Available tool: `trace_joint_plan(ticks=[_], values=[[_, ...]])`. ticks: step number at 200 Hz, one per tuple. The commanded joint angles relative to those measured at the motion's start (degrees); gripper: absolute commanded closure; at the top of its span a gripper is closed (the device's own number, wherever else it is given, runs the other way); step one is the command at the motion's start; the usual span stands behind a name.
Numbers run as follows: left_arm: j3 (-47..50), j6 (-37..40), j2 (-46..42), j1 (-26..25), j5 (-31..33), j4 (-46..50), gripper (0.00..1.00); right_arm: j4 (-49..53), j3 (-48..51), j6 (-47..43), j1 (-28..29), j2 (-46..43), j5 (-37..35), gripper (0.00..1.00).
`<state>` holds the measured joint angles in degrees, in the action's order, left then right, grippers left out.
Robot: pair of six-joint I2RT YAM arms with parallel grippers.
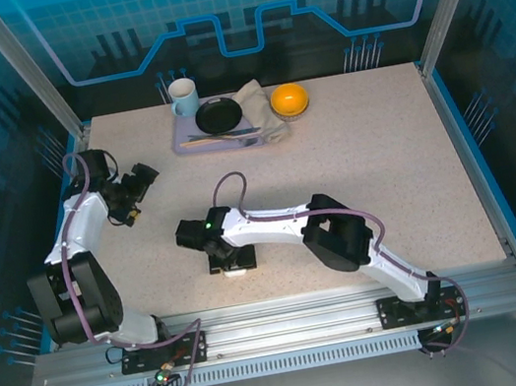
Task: Insert the wireless bluetooth earbuds into the charging case
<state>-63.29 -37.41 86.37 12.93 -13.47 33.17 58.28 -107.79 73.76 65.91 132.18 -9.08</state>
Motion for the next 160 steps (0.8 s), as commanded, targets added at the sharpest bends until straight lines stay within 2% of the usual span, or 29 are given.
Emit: trace_joint_plan(ticks=[1, 8, 37, 69, 88, 103, 123, 160], values=[[-0.36, 0.33, -2.55, 0.52, -2.59, -0.01, 0.01, 0.62, 3.67, 1.22, 0.36, -4.50, -2.70, 0.36], [0.02, 0.31, -2.77, 0.53, -2.97, -0.31, 0.01, 0.08, 4.83, 1.22, 0.23, -5.99, -3.34, 0.39], [2.08, 0.30, -4.63, 0.52, -6.45, -2.21, 0.01, -0.53, 8.55, 1.04, -1.30, -12.28, -6.18, 0.39], [8.39, -0.15, -9.55, 0.47, -14.06, -8.26, 0.01, -2.95, 13.04, 1.52, -6.35, -20.49, -6.88, 0.40], [15.07, -2.82, -13.99, 0.35, -19.20, -15.20, 0.01, -5.52, 14.95, 1.48, -10.83, -24.75, -5.52, 0.40], [21.98, -7.69, -18.38, -0.43, -21.96, -24.17, 0.01, -6.59, 15.00, 1.29, -14.41, -26.74, -4.28, 0.40], [30.93, -13.87, -24.54, -4.53, -22.12, -36.83, 0.01, -7.88, 14.00, 1.42, -18.94, -28.25, -1.72, 0.40], [39.44, -19.09, -28.50, -18.63, -12.99, -52.90, 0.01, -10.19, 11.80, 4.07, -24.96, -28.54, 3.64, 0.40]])
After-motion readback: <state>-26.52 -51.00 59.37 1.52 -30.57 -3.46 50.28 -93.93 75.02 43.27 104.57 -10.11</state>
